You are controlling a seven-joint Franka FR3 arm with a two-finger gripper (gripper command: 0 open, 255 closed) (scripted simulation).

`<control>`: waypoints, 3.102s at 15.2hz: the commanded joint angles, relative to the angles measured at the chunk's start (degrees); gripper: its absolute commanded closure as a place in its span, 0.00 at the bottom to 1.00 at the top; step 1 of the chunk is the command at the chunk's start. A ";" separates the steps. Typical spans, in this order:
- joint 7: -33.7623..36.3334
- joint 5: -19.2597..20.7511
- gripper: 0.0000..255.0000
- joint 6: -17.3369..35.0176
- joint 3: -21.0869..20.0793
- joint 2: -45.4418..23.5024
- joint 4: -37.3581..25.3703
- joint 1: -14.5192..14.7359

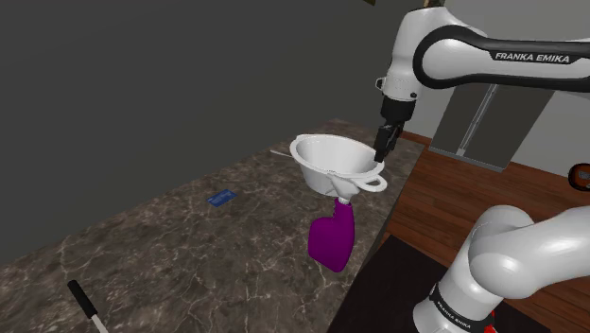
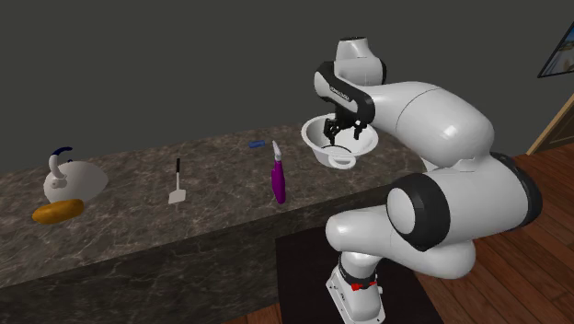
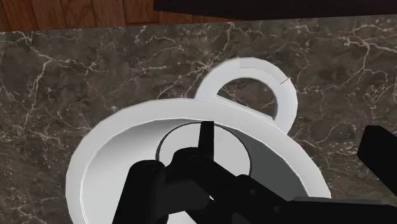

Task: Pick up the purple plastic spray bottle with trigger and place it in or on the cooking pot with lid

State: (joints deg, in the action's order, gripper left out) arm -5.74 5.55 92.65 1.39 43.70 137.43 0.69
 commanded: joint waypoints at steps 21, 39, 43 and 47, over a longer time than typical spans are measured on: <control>20.43 -13.61 0.00 -3.93 -18.56 -33.51 -18.42 9.85; 20.66 -14.53 1.00 1.47 -19.35 -33.46 -12.49 10.54; 20.66 -14.54 1.00 1.48 -19.35 -33.46 -12.48 10.55; 20.66 -14.53 1.00 1.48 -19.35 -33.46 -12.48 10.54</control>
State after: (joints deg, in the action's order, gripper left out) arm 14.92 -9.02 94.15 -17.96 10.27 124.91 11.24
